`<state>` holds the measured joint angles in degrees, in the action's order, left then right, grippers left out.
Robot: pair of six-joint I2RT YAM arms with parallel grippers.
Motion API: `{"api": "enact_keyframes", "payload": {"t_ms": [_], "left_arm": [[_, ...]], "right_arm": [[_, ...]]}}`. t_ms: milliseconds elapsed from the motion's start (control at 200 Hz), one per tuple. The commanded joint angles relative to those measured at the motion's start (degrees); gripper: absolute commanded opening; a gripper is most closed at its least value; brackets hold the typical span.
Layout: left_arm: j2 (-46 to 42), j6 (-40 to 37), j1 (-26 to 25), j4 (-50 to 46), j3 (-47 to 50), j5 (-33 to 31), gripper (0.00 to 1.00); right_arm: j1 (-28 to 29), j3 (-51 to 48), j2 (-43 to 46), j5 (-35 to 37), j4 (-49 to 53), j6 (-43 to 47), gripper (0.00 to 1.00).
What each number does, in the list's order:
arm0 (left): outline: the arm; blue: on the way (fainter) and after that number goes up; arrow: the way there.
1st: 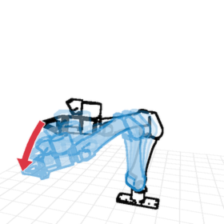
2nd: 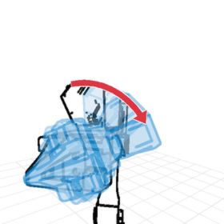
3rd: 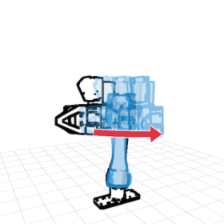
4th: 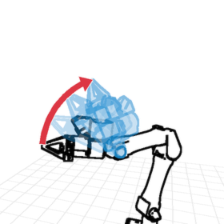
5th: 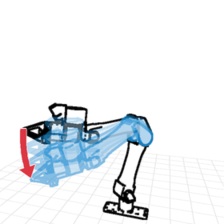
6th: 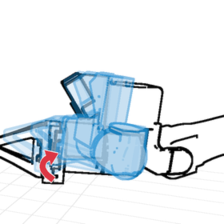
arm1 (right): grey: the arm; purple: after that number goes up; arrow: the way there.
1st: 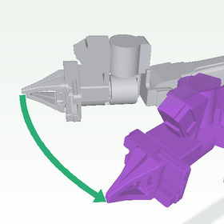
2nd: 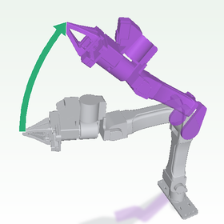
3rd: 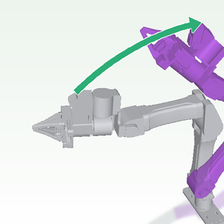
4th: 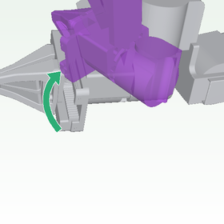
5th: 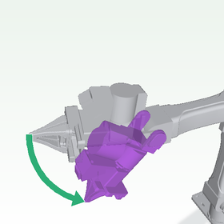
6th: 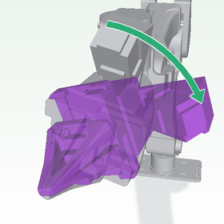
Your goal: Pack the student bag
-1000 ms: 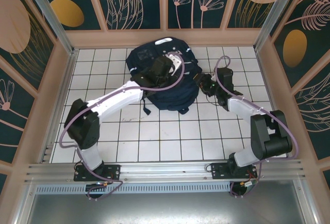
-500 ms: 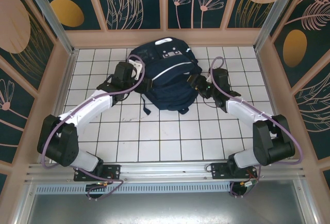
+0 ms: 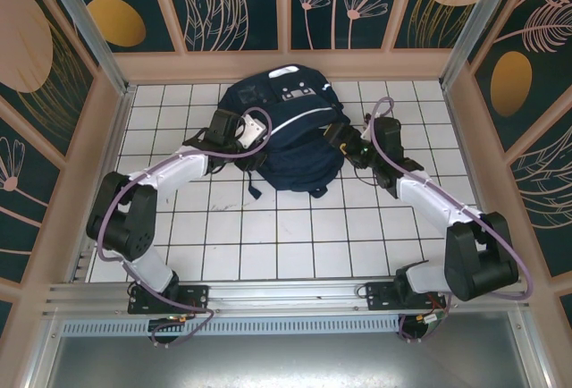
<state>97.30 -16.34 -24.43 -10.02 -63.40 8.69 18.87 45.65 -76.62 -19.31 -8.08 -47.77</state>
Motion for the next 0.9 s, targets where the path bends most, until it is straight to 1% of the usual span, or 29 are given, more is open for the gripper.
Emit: {"api": "enact_keyframes", "payload": {"t_ms": [0, 40, 85, 150, 330, 420, 510, 601, 651, 766, 856, 896], "left_arm": [[0.6, -5.1, 1.6, -1.7, -2.7, 1.0, 0.57], [2.3, -5.5, 2.1, -2.0, -3.2, 0.4, 0.51], [2.8, -6.2, 2.4, -2.1, -3.6, -0.5, 0.48], [2.8, -7.2, 2.9, -2.3, -3.9, 0.3, 0.48], [3.3, -9.3, 3.4, -4.3, -5.8, 9.2, 0.48], [5.4, -10.1, 3.5, -4.7, -7.2, 10.1, 0.48], [7.5, -11.5, 3.5, -6.5, -8.9, 10.8, 0.43], [8.4, -12.1, 3.5, -7.1, -9.7, 11.8, 0.41], [8.6, -12.2, 3.5, -6.6, -9.8, 12.4, 0.38], [8.4, -11.8, 3.5, -5.5, -9.8, 13.9, 0.24], [8.1, -11.8, 3.5, -6.9, -10.2, 15.0, 0.14], [8.0, -11.8, 3.5, -7.8, -10.2, 15.7, 0.12]], "right_arm": [[0.3, 0.7, 1.5, 0.8, 1.7, 1.5, 0.79], [0.3, 0.7, 1.6, 0.8, 1.9, 1.5, 0.79], [0.4, 0.7, 1.8, 0.7, 2.0, 1.4, 0.79], [0.4, 0.5, 2.1, 0.7, 2.1, 1.2, 0.79], [0.4, 0.6, 2.3, 1.4, 2.6, 1.0, 0.79], [0.4, 0.7, 2.2, 1.6, 2.7, 0.7, 0.79], [0.5, 1.0, 2.1, 1.6, 3.2, 0.9, 0.79], [0.5, 1.1, 2.3, 1.9, 3.7, 1.0, 0.79], [0.6, 1.0, 2.4, 2.1, 3.9, 1.1, 0.79], [0.6, 0.7, 2.4, 2.4, 3.9, 0.9, 0.79], [0.8, 0.7, 2.0, 2.3, 4.0, 1.4, 0.78], [0.9, 0.9, 1.5, 2.6, 4.5, 1.8, 0.78]]}}
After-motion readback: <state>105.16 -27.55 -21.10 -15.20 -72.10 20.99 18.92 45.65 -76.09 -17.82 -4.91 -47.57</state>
